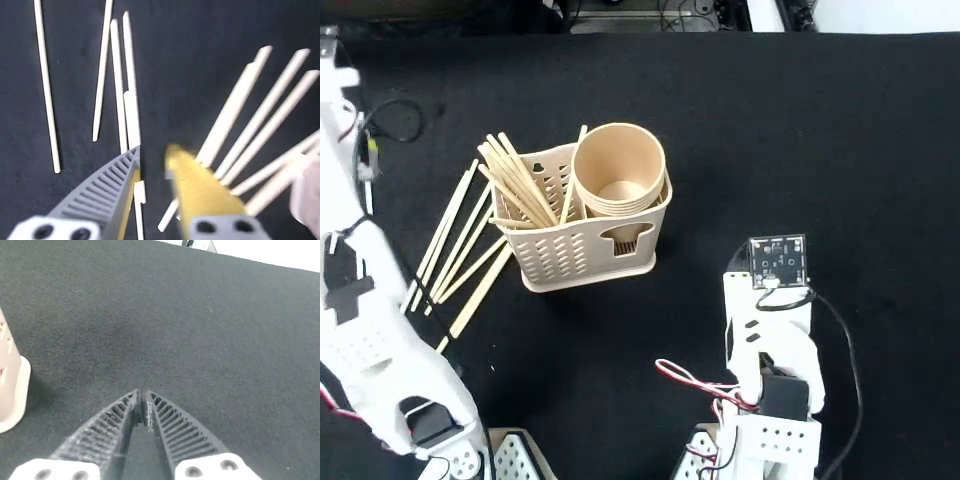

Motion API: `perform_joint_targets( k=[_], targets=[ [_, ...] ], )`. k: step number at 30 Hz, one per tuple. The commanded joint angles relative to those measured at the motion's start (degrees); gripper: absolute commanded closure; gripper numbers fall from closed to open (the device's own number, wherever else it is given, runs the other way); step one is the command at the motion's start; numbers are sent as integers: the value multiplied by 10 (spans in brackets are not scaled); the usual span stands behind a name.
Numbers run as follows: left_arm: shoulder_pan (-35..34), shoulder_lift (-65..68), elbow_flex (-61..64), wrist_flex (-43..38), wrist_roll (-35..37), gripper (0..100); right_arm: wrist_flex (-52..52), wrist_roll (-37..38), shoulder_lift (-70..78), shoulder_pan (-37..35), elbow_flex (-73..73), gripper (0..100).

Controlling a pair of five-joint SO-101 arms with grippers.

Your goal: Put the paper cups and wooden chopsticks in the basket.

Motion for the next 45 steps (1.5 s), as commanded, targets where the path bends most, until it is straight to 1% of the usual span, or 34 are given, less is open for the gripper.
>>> perform_joint_targets(
  k=[1,5,9,13,15,16,17,19,20,22,23,25,27,29,35,40,45],
  targets=[
    [-61,57,24,-87,-11,756,-5,0,-37,-3,-2,977],
    [-84,146,16,-135,-13,755,-5,0,-37,-3,-2,977],
    [-81,234,-18,-138,-33,755,-5,0,-37,-3,-2,977],
    [-84,340,-65,-147,-7,755,-5,0,-37,-3,-2,977],
    [-85,389,-96,-142,-5,758,-5,0,-37,-3,-2,977],
    [-86,408,-115,-131,-5,778,-5,0,-37,-3,-2,977],
    [-86,422,-139,-115,-5,820,-5,0,-37,-3,-2,977],
    [-85,445,-195,-72,-4,943,-5,0,-37,-3,-2,977],
    [-82,454,-221,-49,-4,985,-5,0,-37,-3,-2,977],
    [-80,468,-273,1,-4,953,-5,0,-37,-3,-2,977],
    [-80,471,-298,22,-4,974,-5,0,-37,-3,-2,977],
    [-79,478,-339,41,4,970,-5,0,-37,-3,-2,977],
    [-80,475,-357,40,18,972,-5,0,-37,-3,-2,977],
    [-77,457,-355,40,17,972,-5,0,-37,-3,-2,977],
    [-56,378,-289,40,18,972,-5,0,-37,-3,-2,977],
    [-41,276,-235,40,20,971,-5,0,-37,-3,-2,977],
    [-30,141,-179,40,20,971,-5,0,-37,-3,-2,977]
  ],
)
